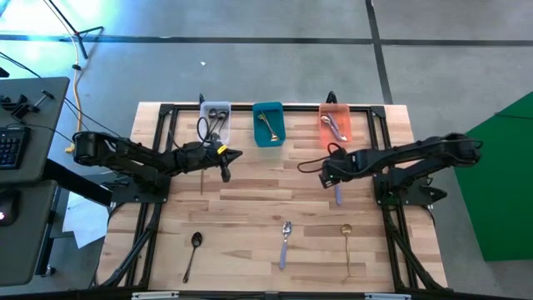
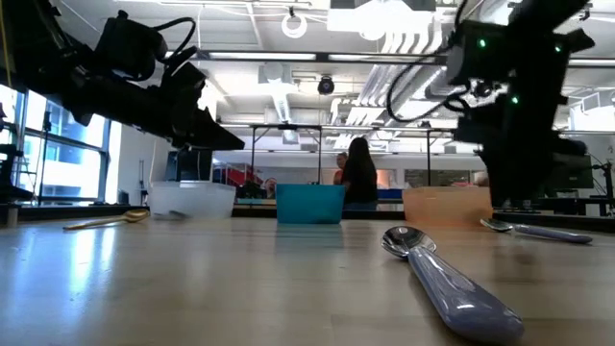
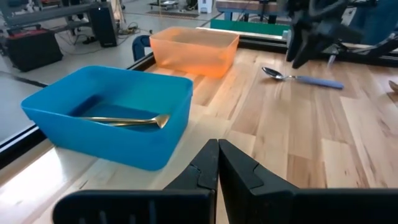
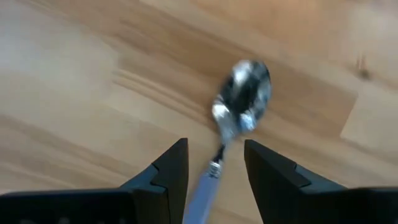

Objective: Sort silverware by color (type)
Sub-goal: Put the top purple spoon into the orange bin

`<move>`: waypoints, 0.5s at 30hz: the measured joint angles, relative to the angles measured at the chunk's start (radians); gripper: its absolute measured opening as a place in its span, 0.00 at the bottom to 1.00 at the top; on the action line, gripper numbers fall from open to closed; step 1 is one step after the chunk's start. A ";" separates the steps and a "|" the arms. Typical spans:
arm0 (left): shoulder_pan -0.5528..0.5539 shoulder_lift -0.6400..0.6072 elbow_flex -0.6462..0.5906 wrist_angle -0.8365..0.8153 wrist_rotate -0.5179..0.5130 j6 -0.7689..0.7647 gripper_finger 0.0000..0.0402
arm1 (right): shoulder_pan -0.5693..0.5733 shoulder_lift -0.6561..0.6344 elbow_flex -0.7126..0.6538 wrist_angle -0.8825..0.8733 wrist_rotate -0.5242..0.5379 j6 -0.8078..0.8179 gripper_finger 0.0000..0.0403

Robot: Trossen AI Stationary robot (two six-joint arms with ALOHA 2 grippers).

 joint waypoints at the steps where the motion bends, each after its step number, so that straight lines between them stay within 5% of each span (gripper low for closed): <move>1: 0.000 0.001 0.000 0.000 0.001 0.001 0.00 | 0.000 0.000 -0.021 0.014 -0.008 0.023 0.34; 15: 0.000 0.002 0.000 -0.001 0.001 0.007 0.00 | -0.006 -0.005 -0.194 0.197 -0.038 0.117 0.32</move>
